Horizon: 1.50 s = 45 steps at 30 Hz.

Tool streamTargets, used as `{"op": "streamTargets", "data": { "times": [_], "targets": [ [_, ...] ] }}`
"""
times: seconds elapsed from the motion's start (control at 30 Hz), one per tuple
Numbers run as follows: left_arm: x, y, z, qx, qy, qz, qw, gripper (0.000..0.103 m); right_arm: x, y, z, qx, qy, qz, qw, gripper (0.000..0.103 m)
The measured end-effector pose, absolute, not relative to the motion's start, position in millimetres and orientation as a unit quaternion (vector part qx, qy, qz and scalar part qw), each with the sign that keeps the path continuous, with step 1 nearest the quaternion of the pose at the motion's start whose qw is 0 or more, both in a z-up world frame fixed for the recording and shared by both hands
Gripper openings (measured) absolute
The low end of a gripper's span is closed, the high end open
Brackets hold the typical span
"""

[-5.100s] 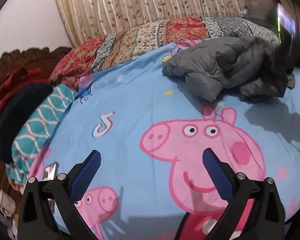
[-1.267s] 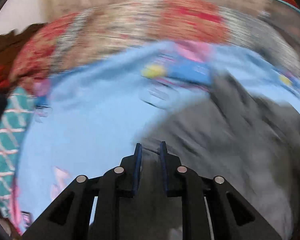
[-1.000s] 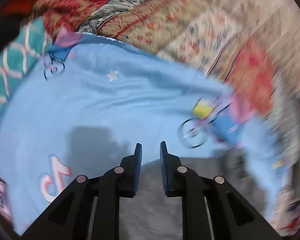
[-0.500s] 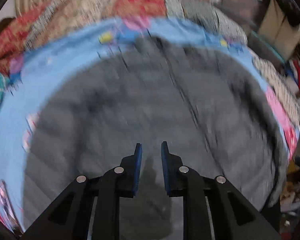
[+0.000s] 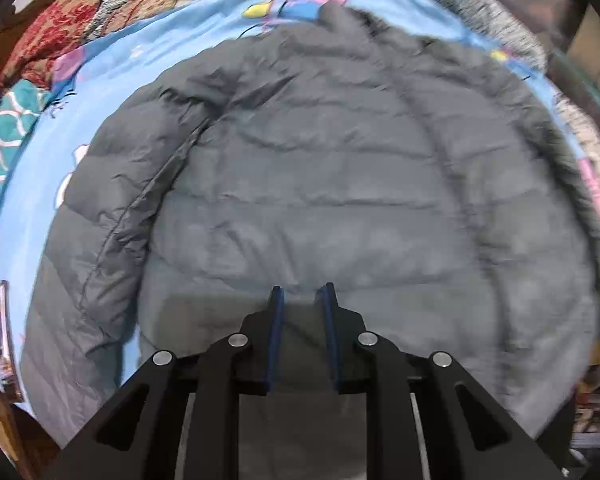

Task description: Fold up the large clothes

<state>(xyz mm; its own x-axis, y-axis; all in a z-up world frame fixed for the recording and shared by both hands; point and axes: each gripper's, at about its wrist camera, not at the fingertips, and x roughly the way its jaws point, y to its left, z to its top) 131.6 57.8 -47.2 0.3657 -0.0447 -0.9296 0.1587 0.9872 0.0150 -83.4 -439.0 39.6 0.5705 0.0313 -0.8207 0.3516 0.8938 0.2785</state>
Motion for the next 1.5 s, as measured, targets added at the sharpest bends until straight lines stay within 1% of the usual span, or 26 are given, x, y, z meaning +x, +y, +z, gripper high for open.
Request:
{"op": "streamTargets", "data": {
  "times": [0.13,0.2,0.27,0.37,0.43,0.53,0.63,0.73,0.83,0.87,0.9,0.93,0.97,1.0,1.03,1.07,1.1,1.17,1.2,1.27,1.33,1.4,1.43,1.47,1.5],
  "targets": [
    [146.0,66.4,-63.5,0.046,0.571,-0.045,0.818,0.019,-48.3,-453.0,132.4,0.097,0.391,-0.163,0.9,0.004],
    [148.4,67.7,-60.0,0.044,0.569,-0.039,0.821,0.019,-25.0,-444.2,167.8,0.068,0.369,-0.154,0.914,0.004],
    [146.3,77.6,-45.6,0.004,0.561,-0.057,0.826,0.019,7.1,-415.5,201.0,0.041,0.352,-0.118,0.927,0.004],
    [141.6,90.1,-23.9,-0.028,0.534,-0.075,0.841,0.019,59.1,-356.3,225.5,0.011,0.347,-0.047,0.937,0.004],
    [138.5,103.5,-11.8,-0.04,0.519,-0.077,0.851,0.019,98.1,-311.0,227.8,-0.014,0.352,-0.003,0.936,0.004],
    [136.4,119.4,-2.2,-0.056,0.507,-0.076,0.857,0.019,158.8,-235.2,214.3,-0.056,0.367,0.061,0.926,0.004],
    [132.8,139.2,0.6,-0.066,0.5,-0.065,0.861,0.019,223.1,-153.5,179.2,-0.084,0.389,0.125,0.909,0.004],
    [130.3,158.2,-3.9,-0.085,0.508,-0.045,0.856,0.019,280.4,-77.9,128.2,-0.078,0.391,0.211,0.893,0.004],
    [133.1,176.5,-11.5,-0.103,0.52,-0.028,0.848,0.019,315.9,-25.9,79.7,-0.026,0.402,0.298,0.865,0.007],
    [134.2,179.9,-14.1,-0.106,0.525,-0.025,0.844,0.019,325.3,-10.7,62.7,-0.007,0.41,0.307,0.859,0.013],
    [135.6,181.1,-15.6,-0.105,0.527,-0.023,0.843,0.019,327.1,-0.9,54.1,-0.001,0.404,0.305,0.862,0.017],
    [137.2,181.2,-16.2,-0.102,0.529,-0.023,0.842,0.019,331.4,6.3,50.4,0.001,0.394,0.302,0.868,0.024],
    [138.6,180.4,-16.9,-0.099,0.53,-0.022,0.842,0.019,328.7,12.6,46.4,-0.001,0.374,0.299,0.878,0.041],
    [141.4,179.3,-17.6,-0.094,0.533,-0.022,0.841,0.019,325.9,15.1,45.9,0.004,0.359,0.3,0.884,0.053],
    [142.8,178.6,-18.1,-0.091,0.534,-0.021,0.84,0.019,322.6,14.4,46.2,0.012,0.34,0.304,0.89,0.069],
    [146.6,176.4,-18.3,-0.087,0.536,-0.022,0.839,0.019,318.4,12.0,47.9,0.021,0.316,0.306,0.898,0.07],
    [149.3,174.4,-18.4,-0.085,0.537,-0.022,0.839,0.019,320.6,12.3,48.6,0.026,0.308,0.302,0.902,0.07],
    [155.2,167.0,-16.9,-0.081,0.538,-0.026,0.839,0.019,316.1,-9.1,60.1,0.042,0.319,0.308,0.895,0.082],
    [158.2,163.5,-15.9,-0.081,0.537,-0.029,0.839,0.019,314.1,-20.8,65.4,0.046,0.323,0.307,0.894,0.085],
    [167.9,155.9,-12.4,-0.079,0.533,-0.04,0.842,0.019,305.5,-50.7,72.1,0.041,0.32,0.289,0.901,0.086],
    [183.0,146.1,-6.8,-0.075,0.525,-0.047,0.846,0.019,295.4,-90.9,69.4,0.007,0.324,0.238,0.916,0.086],
    [196.5,135.9,-1.8,-0.074,0.517,-0.055,0.851,0.019,294.8,-129.6,51.6,-0.035,0.356,0.183,0.916,0.083],
    [206.2,126.5,2.0,-0.074,0.51,-0.065,0.854,0.019,298.2,-149.7,38.9,-0.041,0.379,0.161,0.91,0.072],
    [211.9,119.8,4.0,-0.073,0.506,-0.073,0.856,0.019,302.6,-168.3,27.0,-0.034,0.403,0.141,0.904,0.065],
    [218.5,108.7,7.5,-0.073,0.499,-0.088,0.859,0.019,308.1,-191.9,12.8,-0.01,0.43,0.12,0.895,0.063]
  ]
}}
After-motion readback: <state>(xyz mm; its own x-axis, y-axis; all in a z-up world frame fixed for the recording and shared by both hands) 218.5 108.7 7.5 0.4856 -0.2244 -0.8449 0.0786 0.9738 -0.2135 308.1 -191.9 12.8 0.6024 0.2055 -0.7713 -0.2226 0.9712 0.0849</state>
